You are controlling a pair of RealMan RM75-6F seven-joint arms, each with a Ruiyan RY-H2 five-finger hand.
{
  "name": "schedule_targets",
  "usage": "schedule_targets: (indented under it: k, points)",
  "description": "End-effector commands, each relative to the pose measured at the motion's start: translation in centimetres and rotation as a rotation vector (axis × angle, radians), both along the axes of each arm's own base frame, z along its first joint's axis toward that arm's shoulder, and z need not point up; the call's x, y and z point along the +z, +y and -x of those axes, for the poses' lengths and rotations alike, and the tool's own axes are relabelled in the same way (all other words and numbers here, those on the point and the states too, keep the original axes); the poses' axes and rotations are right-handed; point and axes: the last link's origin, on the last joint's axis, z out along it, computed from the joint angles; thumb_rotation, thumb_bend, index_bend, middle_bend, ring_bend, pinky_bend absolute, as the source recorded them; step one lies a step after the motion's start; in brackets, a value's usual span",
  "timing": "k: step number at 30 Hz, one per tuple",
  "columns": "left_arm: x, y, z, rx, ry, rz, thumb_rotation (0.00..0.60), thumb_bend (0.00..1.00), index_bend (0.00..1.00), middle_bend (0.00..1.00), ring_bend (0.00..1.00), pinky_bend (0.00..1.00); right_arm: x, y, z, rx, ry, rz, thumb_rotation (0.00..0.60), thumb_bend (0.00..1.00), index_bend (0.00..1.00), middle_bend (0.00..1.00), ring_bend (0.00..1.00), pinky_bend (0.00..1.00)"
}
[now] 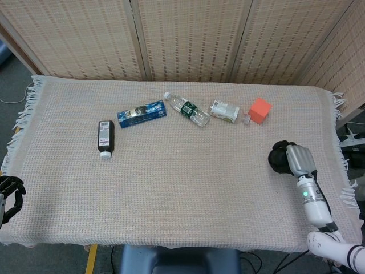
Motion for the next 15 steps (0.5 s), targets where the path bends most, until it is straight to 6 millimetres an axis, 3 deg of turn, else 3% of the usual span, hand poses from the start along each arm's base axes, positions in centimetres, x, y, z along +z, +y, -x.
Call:
schedule_targets:
  k: [1, 4, 8, 12, 15]
  points:
    - [0.0, 0.0, 0.0, -0.001, 0.0, 0.0, 0.6, 0.62, 0.61, 0.44, 0.36, 0.68, -0.9, 0.3, 0.9, -0.034, 0.203, 0.221, 0.6, 0.4, 0.72, 0.63, 0.68, 0.76]
    - [0.0, 0.0, 0.0, -0.001, -0.001, 0.0, 0.6, 0.62, 0.61, 0.44, 0.36, 0.68, -1.5, 0.4, 0.9, -0.03, 0.151, 0.193, 0.6, 0.4, 0.72, 0.63, 0.68, 0.75]
    - [0.0, 0.0, 0.0, -0.004, -0.001, 0.001, 0.6, 0.62, 0.61, 0.44, 0.36, 0.68, -1.9, 0.9, 0.5, -0.069, -0.028, 0.0, 0.6, 0.4, 0.72, 0.63, 0.68, 0.75]
    - [-0.1, 0.0, -0.1, -0.005, 0.003, 0.005, 0.6, 0.62, 0.61, 0.44, 0.36, 0.68, -2.0, 1.5, -0.9, -0.084, -0.185, -0.179, 0.6, 0.4, 0.72, 0.63, 0.68, 0.75]
    - [-0.1, 0.0, -0.1, -0.006, 0.003, 0.004, 0.6, 0.62, 0.61, 0.44, 0.36, 0.68, -1.7, 1.9, -1.6, -0.057, -0.232, -0.212, 0.6, 0.4, 0.72, 0.63, 0.68, 0.75]
